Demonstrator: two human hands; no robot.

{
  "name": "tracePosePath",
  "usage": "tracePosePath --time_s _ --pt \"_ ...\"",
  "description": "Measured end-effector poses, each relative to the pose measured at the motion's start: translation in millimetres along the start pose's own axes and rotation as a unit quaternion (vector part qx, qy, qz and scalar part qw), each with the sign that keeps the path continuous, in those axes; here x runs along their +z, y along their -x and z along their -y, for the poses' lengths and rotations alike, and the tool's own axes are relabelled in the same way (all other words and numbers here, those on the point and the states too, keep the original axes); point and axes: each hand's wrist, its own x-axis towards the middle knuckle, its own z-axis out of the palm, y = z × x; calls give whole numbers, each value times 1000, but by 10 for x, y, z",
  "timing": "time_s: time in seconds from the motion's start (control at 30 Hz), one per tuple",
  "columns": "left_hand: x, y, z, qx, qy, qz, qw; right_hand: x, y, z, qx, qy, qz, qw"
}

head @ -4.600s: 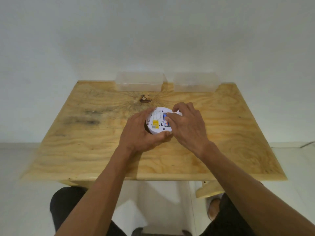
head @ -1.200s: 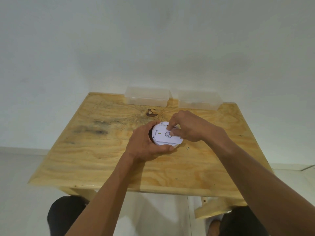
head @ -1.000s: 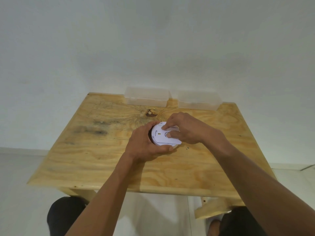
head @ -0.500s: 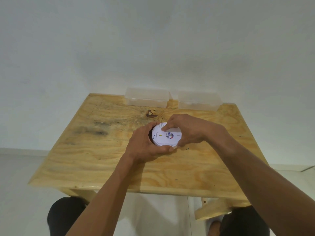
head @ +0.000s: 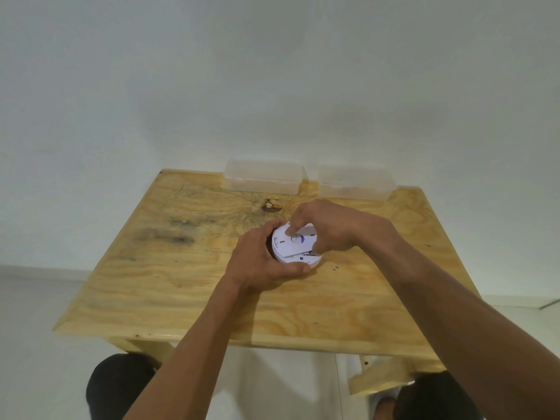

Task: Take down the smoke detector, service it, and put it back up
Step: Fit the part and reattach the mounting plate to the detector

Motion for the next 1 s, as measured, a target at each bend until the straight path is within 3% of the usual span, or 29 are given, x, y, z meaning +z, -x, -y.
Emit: tracePosePath --time_s 0.43,1.0 --pt "-7 21 -41 -4 6 -5 1000 85 130 -90 33 -107 -84 990" --pt "4 11 3 25 0 -12 1000 298 156 -186 53 -157 -135 977"
